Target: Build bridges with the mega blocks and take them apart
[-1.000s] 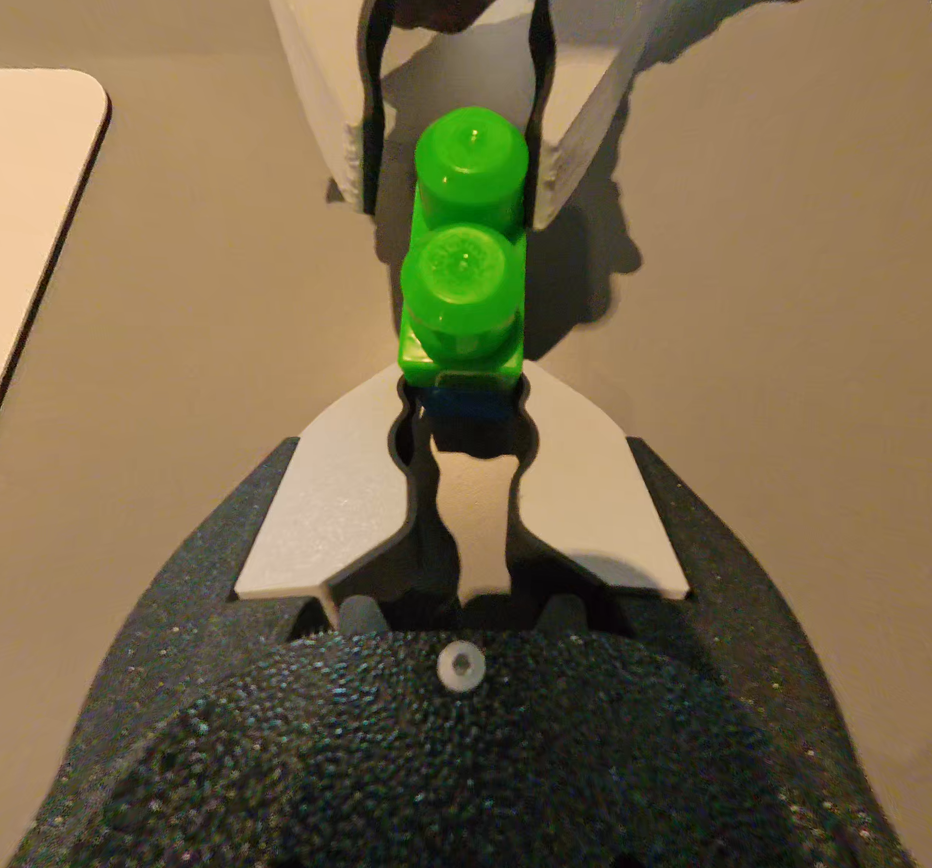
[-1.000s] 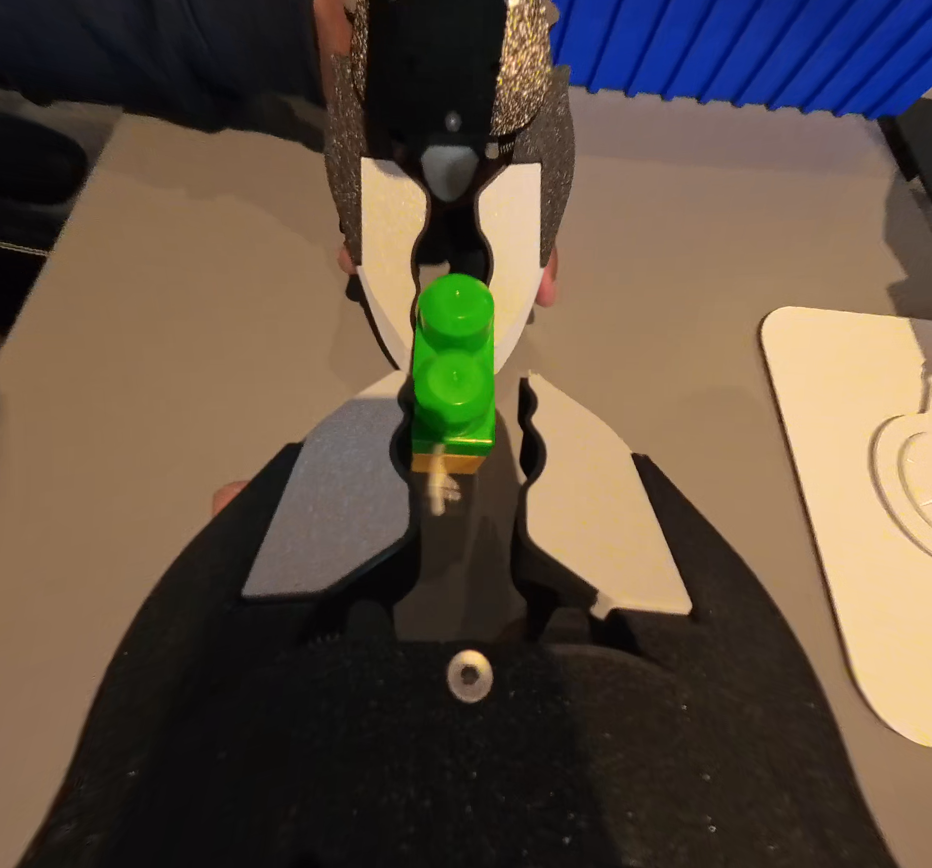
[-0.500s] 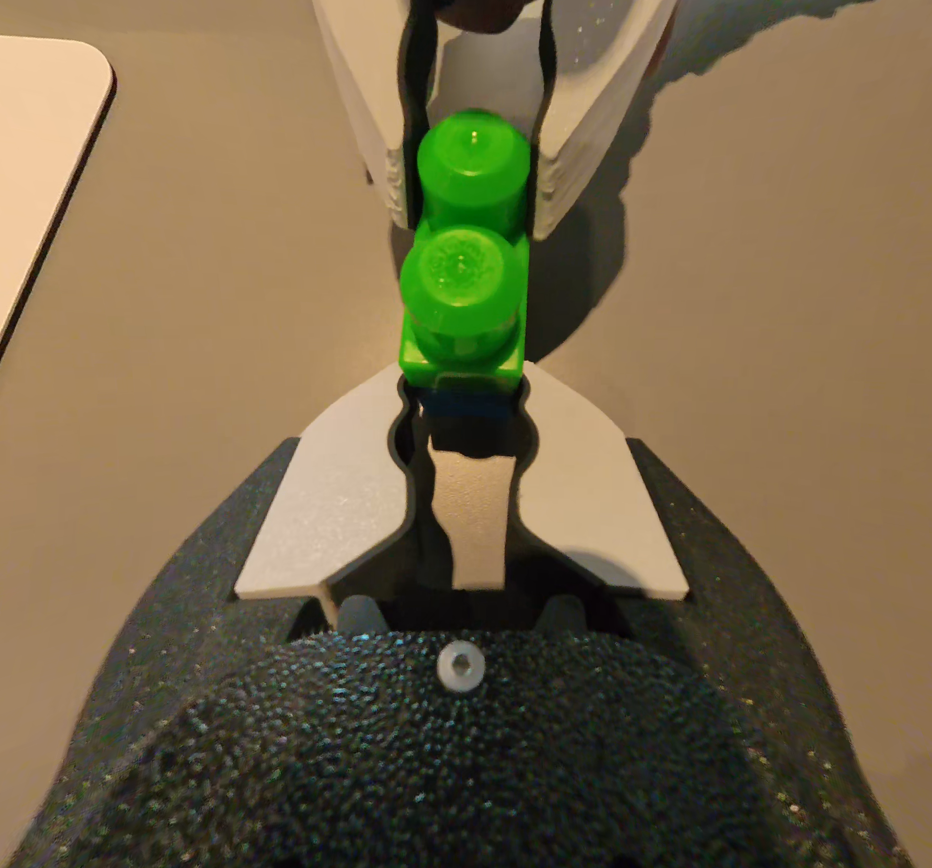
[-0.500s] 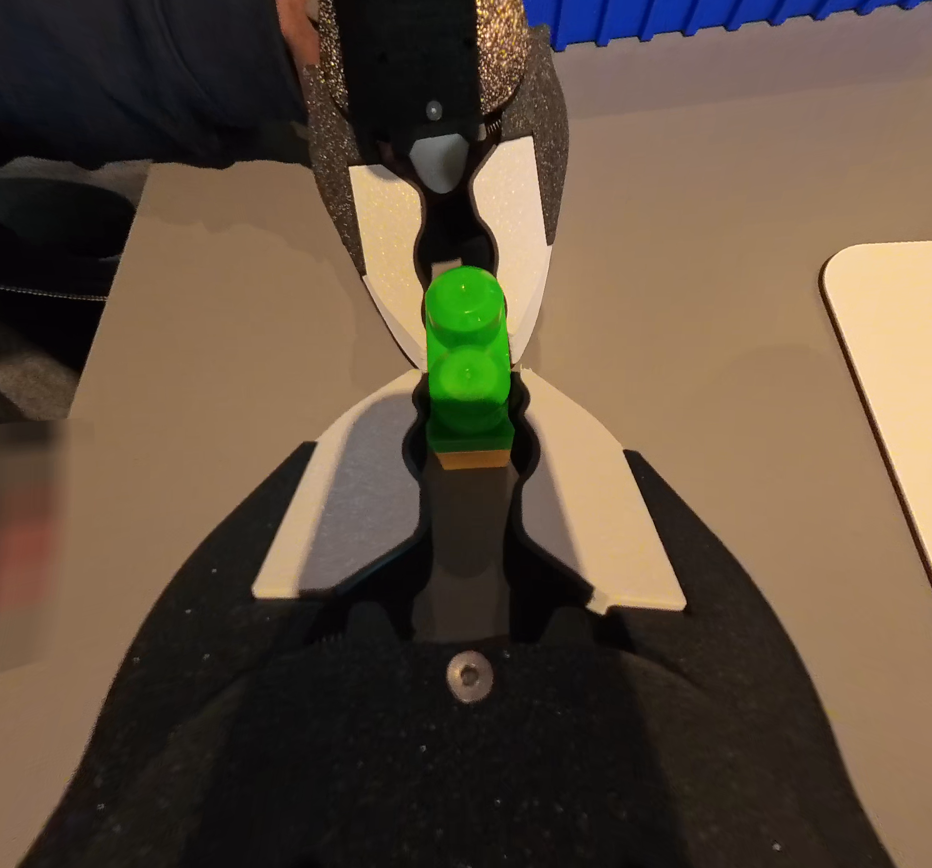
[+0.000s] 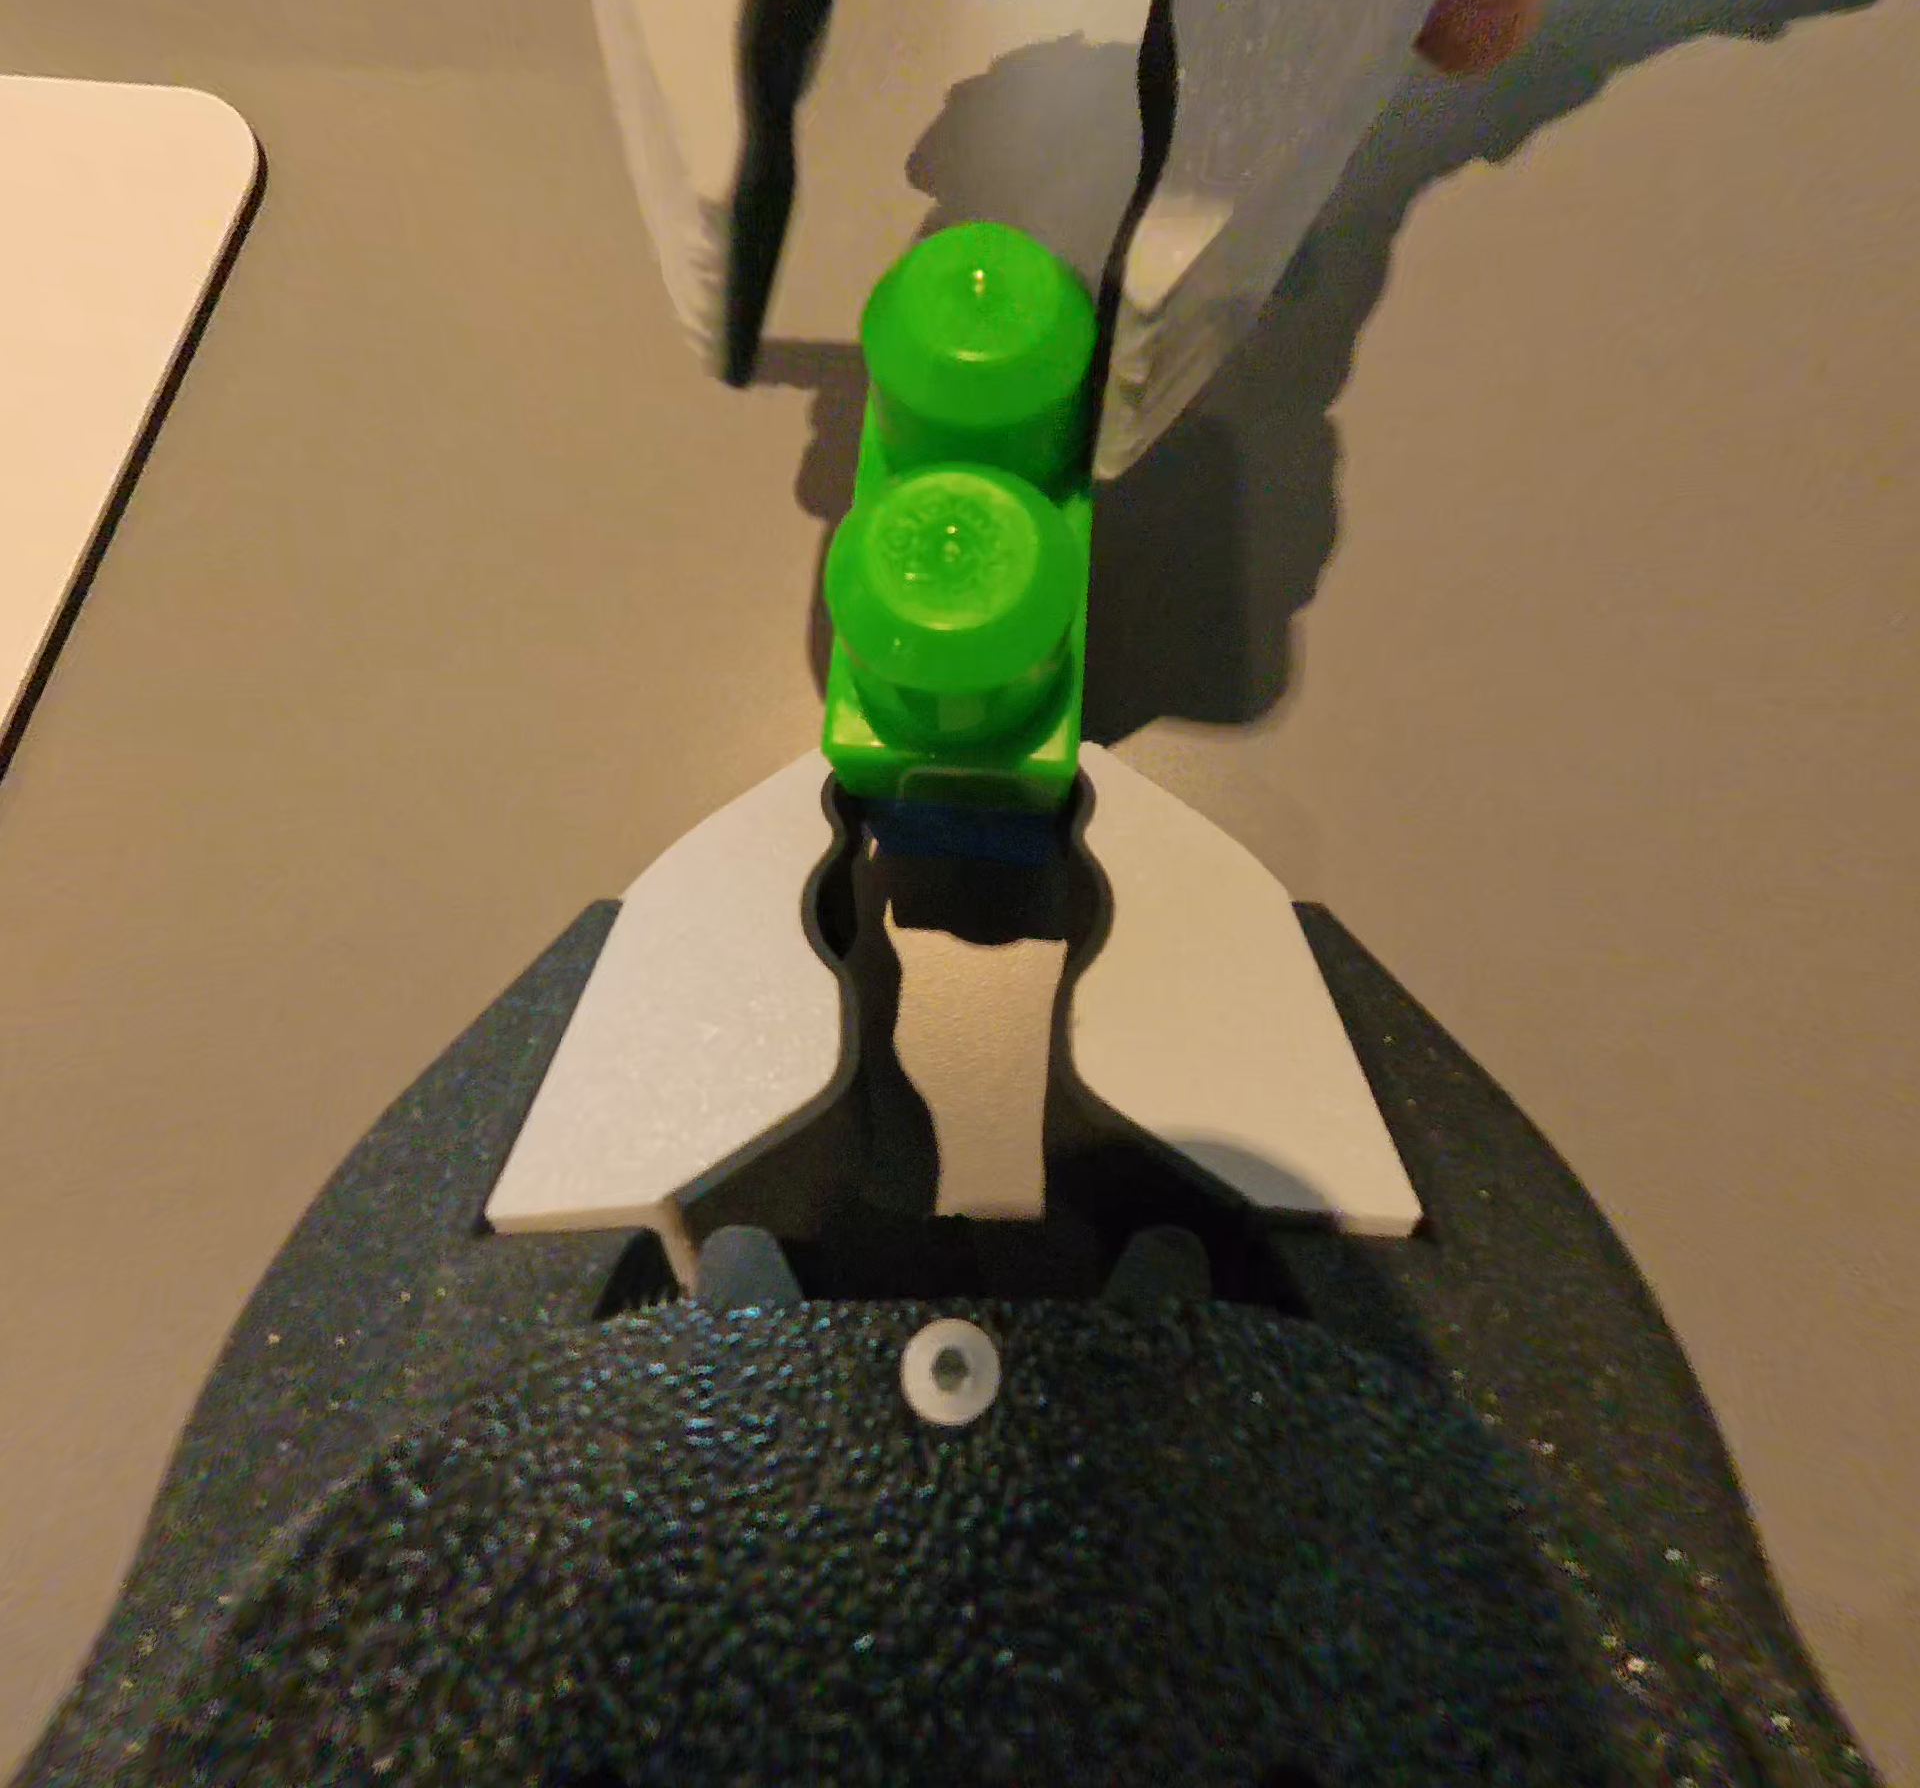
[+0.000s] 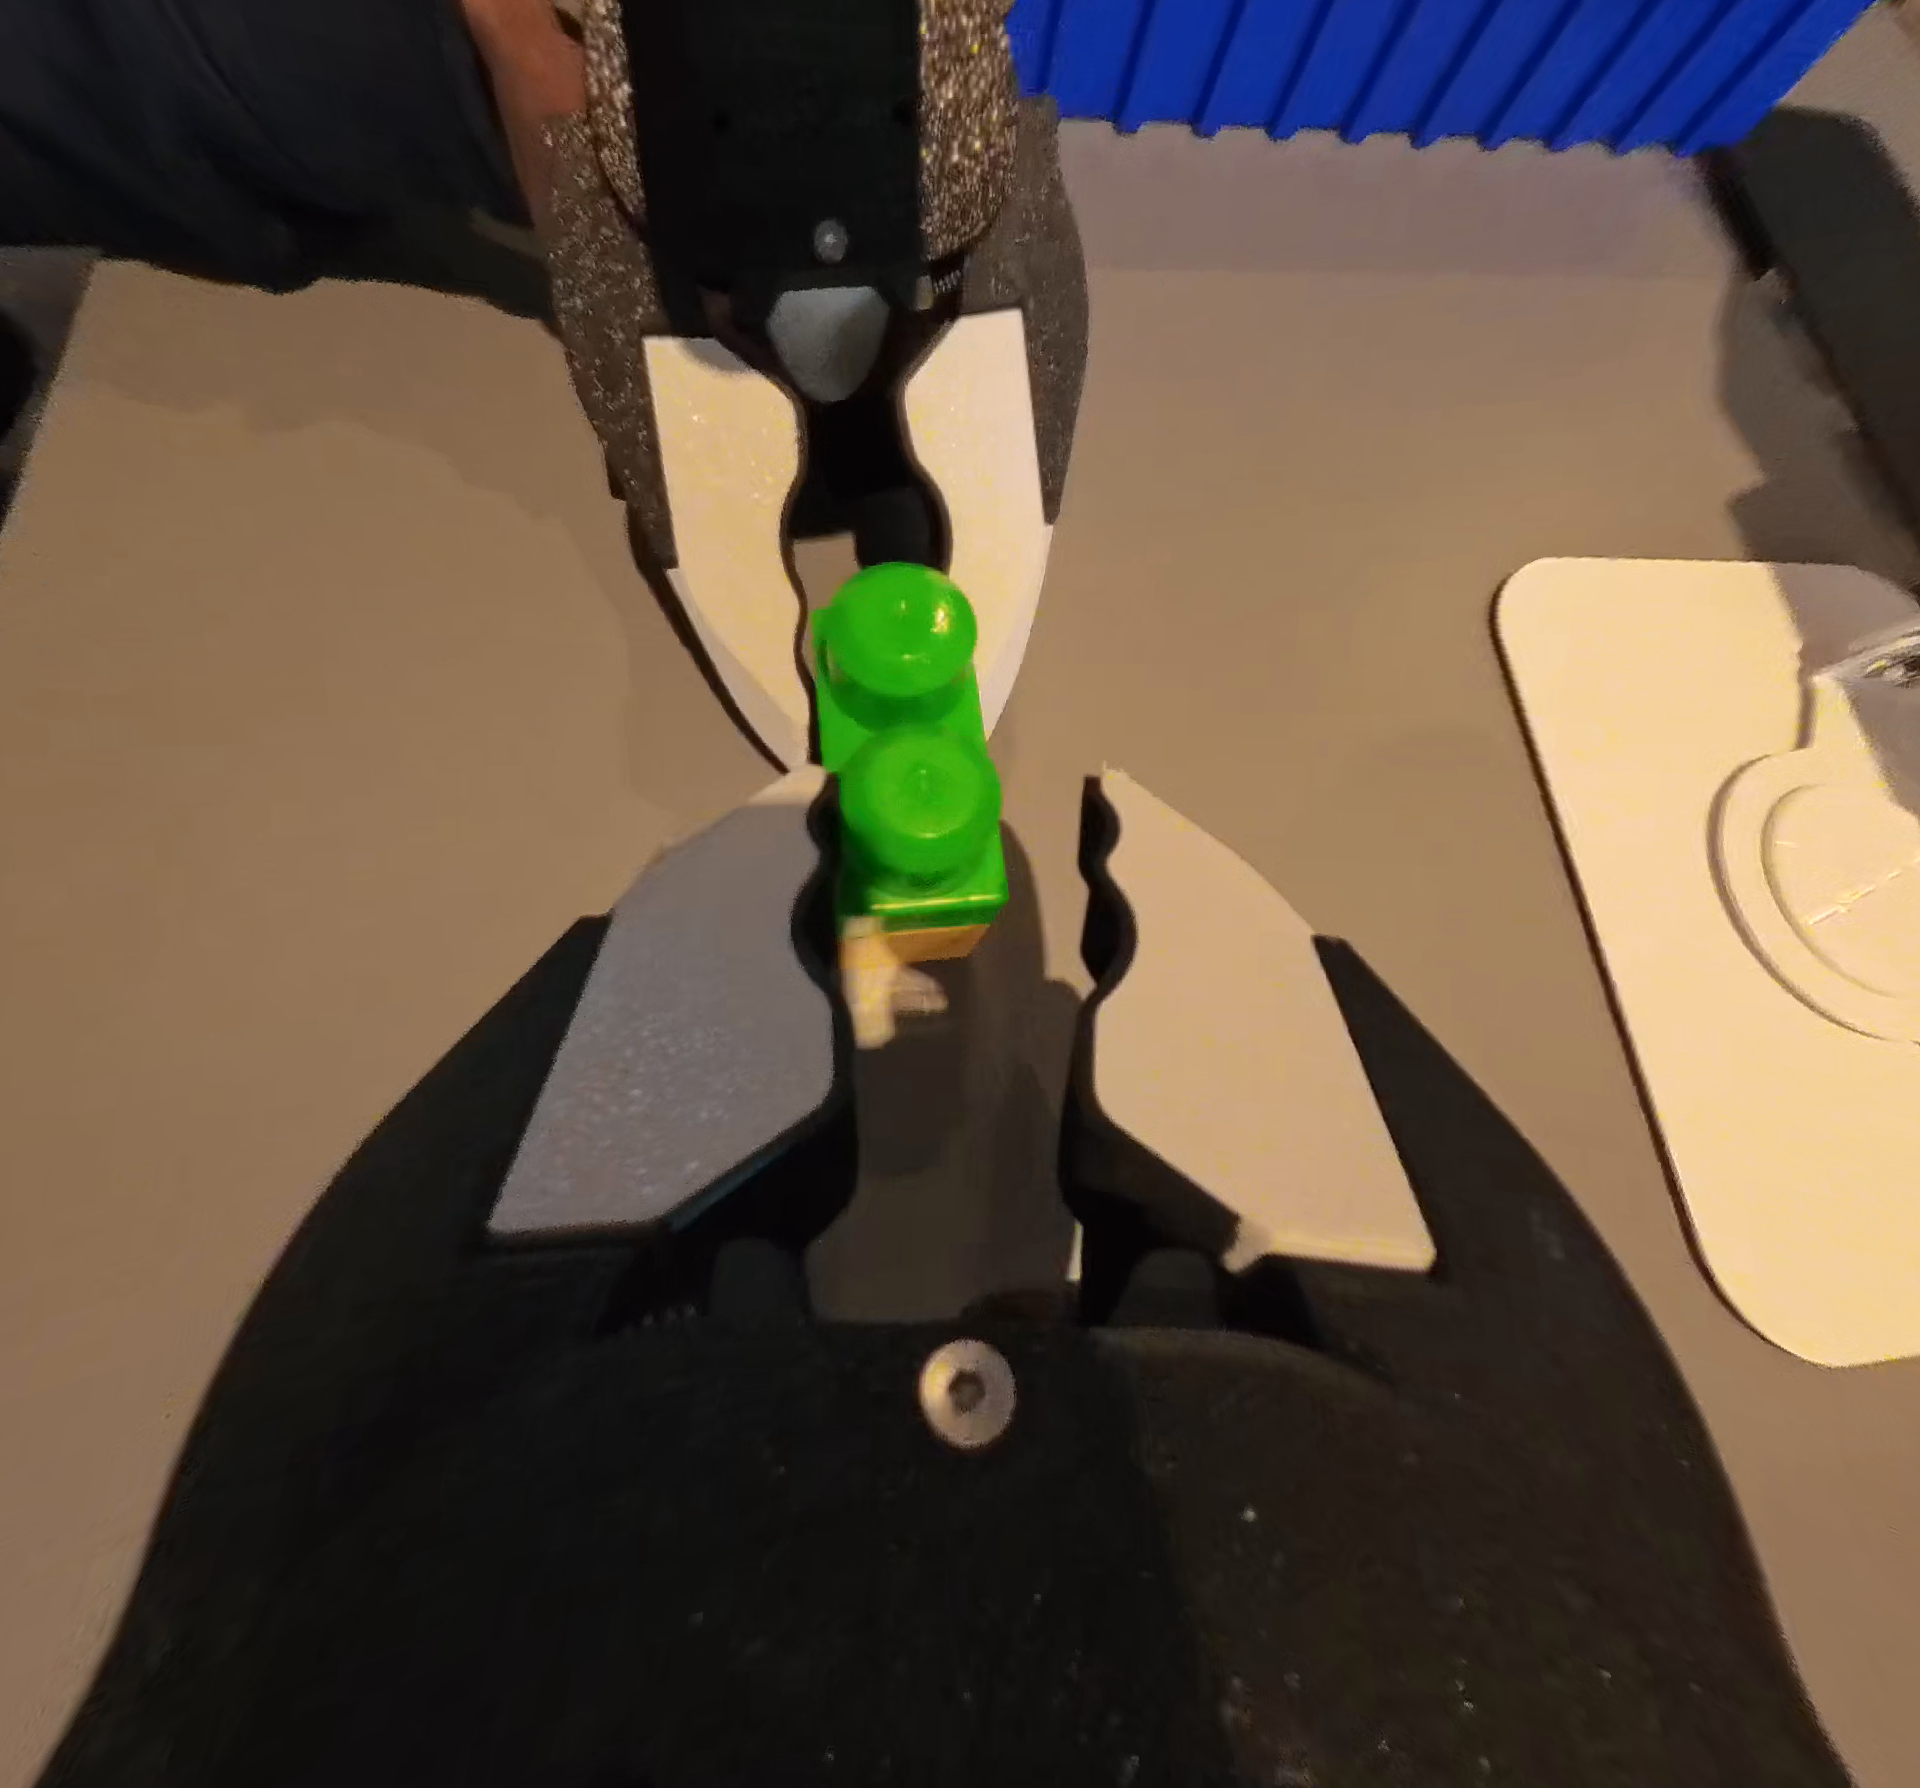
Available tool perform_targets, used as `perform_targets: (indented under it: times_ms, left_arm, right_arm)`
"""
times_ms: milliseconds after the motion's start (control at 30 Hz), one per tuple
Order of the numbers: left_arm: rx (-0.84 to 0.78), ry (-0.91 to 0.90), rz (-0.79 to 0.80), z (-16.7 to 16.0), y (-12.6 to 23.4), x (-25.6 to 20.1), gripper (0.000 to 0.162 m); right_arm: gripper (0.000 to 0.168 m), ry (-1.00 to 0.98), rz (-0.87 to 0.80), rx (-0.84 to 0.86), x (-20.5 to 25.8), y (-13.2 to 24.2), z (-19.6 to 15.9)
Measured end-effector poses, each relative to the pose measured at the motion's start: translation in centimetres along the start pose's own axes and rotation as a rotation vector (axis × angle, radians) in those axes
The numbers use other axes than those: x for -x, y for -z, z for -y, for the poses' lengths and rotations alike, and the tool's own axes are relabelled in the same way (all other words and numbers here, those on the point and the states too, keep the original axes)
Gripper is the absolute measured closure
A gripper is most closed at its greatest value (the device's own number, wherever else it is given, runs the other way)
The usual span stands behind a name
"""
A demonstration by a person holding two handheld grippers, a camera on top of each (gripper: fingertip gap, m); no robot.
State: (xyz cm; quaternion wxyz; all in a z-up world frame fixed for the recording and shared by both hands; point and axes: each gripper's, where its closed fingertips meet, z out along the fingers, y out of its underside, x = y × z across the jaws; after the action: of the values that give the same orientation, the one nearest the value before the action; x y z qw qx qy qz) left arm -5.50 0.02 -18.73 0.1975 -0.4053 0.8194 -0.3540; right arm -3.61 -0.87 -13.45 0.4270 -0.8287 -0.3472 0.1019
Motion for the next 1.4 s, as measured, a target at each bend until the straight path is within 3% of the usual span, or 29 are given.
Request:
perform_targets:
  times_ms: [367, 1000, 1233, 1400]
  left_arm:
    - [0.0, -0.005, -0.011, 0.0, 0.0, -0.2, 0.126]
    - [0.049, 0.002, -0.01, -0.1, 0.0, -0.2, 0.126]
    - [0.003, 0.017, -0.011, 0.1, -0.1, -0.4, 0.126]
    - [0.001, 0.021, -0.01, 0.1, 0.0, -0.5, 0.126]
  right_arm:
    - [0.139, 0.062, 0.043, -0.021, 1.2, -1.9, 1.4]
    - [0.138, -0.044, 0.065, 0.036, 1.4, -2.2, 1.2]
    - [0.135, -0.045, 0.012, -0.173, 0.5, -0.1, 1.2]
    - [0.138, -0.122, -0.015, -0.237, 0.1, 2.0, -1.5]
